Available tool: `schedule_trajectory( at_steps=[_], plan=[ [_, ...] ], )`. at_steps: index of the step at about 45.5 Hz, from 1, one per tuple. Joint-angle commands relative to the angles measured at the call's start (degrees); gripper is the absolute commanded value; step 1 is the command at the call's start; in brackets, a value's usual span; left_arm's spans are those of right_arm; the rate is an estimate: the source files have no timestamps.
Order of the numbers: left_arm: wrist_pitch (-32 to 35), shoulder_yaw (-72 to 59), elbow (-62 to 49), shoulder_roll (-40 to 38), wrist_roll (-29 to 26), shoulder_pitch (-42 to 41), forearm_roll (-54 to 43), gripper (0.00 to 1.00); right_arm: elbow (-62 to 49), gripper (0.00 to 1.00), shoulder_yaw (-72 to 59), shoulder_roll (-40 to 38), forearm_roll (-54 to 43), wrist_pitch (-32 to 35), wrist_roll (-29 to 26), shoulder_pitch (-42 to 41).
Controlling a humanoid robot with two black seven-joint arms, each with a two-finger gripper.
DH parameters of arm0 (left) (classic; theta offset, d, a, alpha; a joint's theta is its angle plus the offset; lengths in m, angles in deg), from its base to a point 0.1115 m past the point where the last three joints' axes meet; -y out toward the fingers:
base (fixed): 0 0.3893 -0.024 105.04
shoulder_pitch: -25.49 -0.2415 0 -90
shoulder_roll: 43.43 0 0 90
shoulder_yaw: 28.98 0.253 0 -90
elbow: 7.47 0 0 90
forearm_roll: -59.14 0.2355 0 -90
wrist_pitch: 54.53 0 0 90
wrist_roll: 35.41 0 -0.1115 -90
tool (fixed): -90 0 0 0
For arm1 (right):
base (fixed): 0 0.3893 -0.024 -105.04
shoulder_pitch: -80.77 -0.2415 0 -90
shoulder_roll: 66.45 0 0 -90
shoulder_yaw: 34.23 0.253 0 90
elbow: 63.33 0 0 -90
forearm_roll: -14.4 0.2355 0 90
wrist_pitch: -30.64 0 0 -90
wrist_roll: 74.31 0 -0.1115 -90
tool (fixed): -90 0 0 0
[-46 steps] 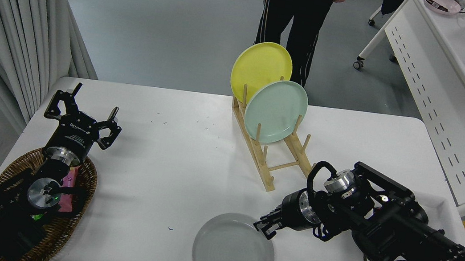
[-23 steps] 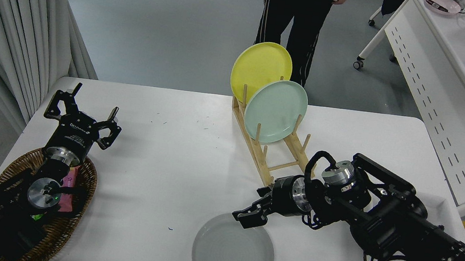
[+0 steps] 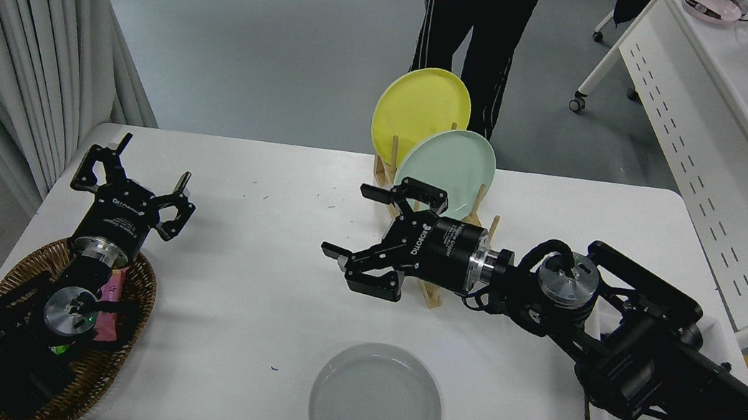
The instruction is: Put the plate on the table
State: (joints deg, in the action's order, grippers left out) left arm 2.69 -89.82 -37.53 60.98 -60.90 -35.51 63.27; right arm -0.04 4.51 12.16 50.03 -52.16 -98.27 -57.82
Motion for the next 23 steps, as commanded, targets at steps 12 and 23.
schedule_trajectory(
  at_steps=[12, 23],
  plan=[
    [0.00, 0.02, 0.00, 0.00, 0.00, 0.00, 0.00, 1.00, -7.91, 1.00, 23.85, -1.35, -34.12, -6.48, 8.57, -0.19],
    [0.00, 0.02, 0.00, 0.00, 0.00, 0.00, 0.00, 1.00, -11.26, 1.00, 23.32, -2.67, -36.51, -8.08, 9.19, 5.25]
  ],
)
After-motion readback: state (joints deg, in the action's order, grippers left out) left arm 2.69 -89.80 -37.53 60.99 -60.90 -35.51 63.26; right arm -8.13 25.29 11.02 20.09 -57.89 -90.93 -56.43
